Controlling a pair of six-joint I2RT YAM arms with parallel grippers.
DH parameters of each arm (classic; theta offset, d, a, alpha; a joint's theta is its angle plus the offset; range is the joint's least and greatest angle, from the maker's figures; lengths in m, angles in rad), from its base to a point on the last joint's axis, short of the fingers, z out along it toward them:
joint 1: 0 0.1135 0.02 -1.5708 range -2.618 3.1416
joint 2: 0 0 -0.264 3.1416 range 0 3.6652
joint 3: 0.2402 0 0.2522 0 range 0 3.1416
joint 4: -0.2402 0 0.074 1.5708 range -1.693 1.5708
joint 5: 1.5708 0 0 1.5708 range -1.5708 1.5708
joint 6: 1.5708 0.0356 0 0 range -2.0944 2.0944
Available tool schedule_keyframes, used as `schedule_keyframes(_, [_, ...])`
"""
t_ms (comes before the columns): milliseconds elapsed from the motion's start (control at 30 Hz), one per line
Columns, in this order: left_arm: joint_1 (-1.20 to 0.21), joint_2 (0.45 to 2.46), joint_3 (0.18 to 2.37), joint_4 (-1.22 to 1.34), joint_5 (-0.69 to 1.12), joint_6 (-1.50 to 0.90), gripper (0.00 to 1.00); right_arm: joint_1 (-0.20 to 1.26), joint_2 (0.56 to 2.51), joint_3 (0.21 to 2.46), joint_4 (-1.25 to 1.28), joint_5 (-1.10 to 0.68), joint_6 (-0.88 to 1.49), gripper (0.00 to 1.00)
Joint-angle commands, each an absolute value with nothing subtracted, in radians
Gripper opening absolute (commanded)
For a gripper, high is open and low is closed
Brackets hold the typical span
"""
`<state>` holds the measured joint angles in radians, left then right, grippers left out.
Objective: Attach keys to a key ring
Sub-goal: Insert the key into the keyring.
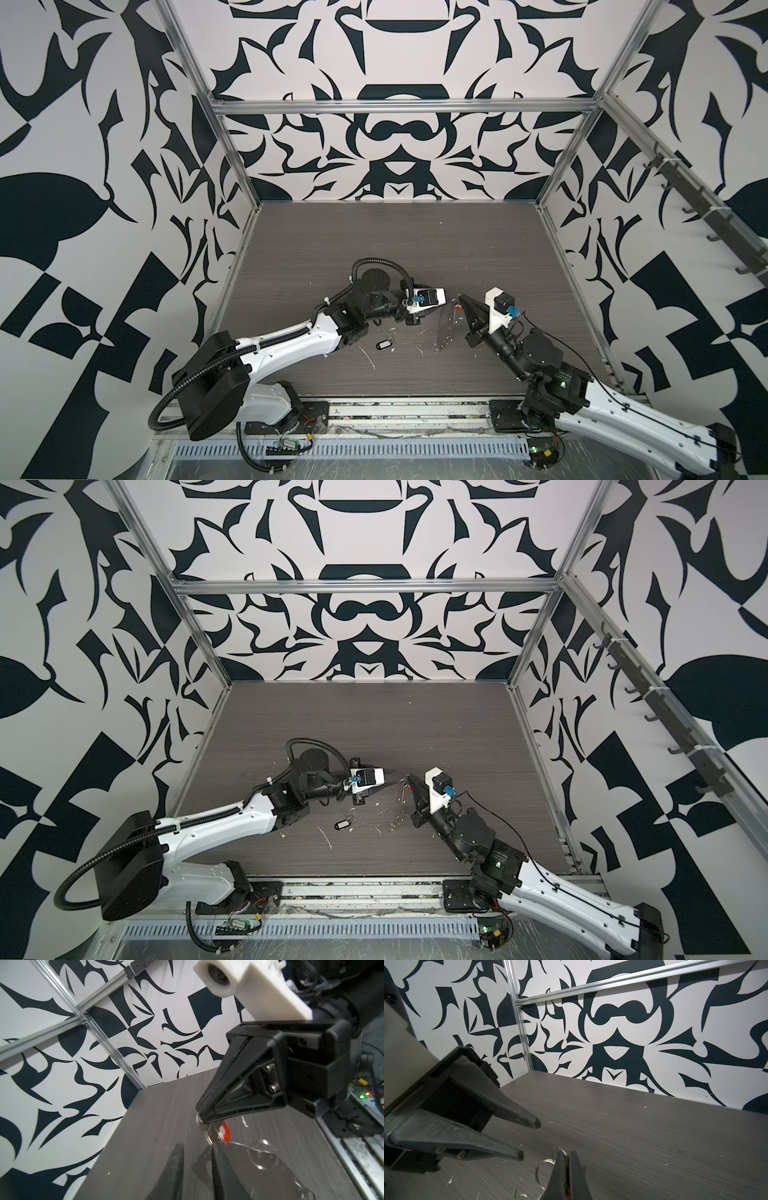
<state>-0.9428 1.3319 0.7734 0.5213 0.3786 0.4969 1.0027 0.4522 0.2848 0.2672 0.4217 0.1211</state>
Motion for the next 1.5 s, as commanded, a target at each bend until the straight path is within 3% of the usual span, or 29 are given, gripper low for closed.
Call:
schedule_keyframes(0, [-0.94,1.316,0.777,0.542,0.385,0.496,0.33,0.999,0.446,0.322,0.299,0.454,0.113,0.0])
schedule_keyframes(67, [-0.939,1.311,0.762,0.571,0.381,0.491,0.38,0.999,0.447,0.324,0.296,0.46,0.11,0.0])
schedule_keyframes(267, [-0.94,1.31,0.759,0.57,0.387,0.489,0.39,0.999,0.461,0.331,0.29,0.462,0.101,0.0])
schedule_keyframes(867, [-0.94,1.415,0.936,0.25,0.422,0.566,0.37,0.999,0.427,0.299,0.324,0.478,0.085,0.0])
schedule_keyframes(1467, [-0.956,1.442,0.98,0.211,0.43,0.558,0.33,0.999,0.436,0.296,0.344,0.448,0.073,0.0])
